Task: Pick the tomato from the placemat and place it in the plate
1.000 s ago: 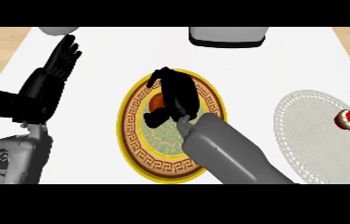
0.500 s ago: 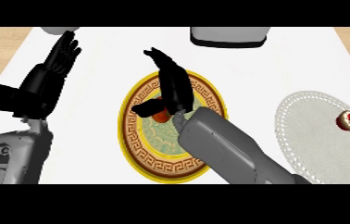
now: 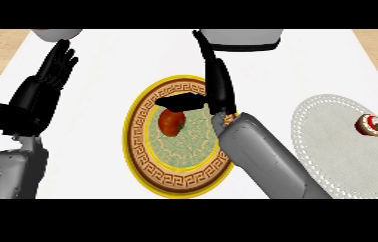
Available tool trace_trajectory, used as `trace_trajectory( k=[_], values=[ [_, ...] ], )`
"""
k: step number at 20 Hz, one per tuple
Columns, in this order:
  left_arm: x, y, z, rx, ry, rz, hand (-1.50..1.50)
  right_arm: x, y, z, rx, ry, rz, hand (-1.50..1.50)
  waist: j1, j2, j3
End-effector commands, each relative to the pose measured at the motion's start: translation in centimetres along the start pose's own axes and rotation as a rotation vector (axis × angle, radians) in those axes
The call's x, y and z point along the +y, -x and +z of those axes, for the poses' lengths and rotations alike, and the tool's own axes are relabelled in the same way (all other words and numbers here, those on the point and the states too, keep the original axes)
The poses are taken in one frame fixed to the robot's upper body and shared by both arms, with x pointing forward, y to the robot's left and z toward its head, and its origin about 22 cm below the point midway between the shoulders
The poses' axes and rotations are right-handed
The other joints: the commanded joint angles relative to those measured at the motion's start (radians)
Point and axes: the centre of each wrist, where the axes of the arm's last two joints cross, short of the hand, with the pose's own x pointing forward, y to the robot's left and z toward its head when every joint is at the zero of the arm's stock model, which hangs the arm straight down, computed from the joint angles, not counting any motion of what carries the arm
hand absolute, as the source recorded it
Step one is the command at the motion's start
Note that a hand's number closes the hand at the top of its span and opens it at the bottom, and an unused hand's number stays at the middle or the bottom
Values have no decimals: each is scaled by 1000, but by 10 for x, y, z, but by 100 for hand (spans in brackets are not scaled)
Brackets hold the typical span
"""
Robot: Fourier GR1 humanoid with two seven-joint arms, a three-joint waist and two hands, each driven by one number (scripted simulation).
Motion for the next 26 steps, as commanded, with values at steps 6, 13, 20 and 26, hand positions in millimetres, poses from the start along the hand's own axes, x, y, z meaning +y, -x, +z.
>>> trace_trajectory(
  k=[6, 13, 20, 26],
  values=[
    [12, -16, 11, 2, -5, -29, 0, -104, 20, 29, -13, 64, -74, -150, -12, -5, 0],
    [-6, 3, 10, 3, -3, -10, 0, -183, 52, 57, -49, 49, -60, -150, -11, -1, 0],
    [5, 12, 3, 23, -8, -12, 0, -254, 72, 74, -53, 26, -49, -150, -14, 0, 0],
    [12, 3, 6, 2, -29, -10, 0, -265, 113, 102, -81, 75, 38, -150, -9, 0, 0]
  ],
)
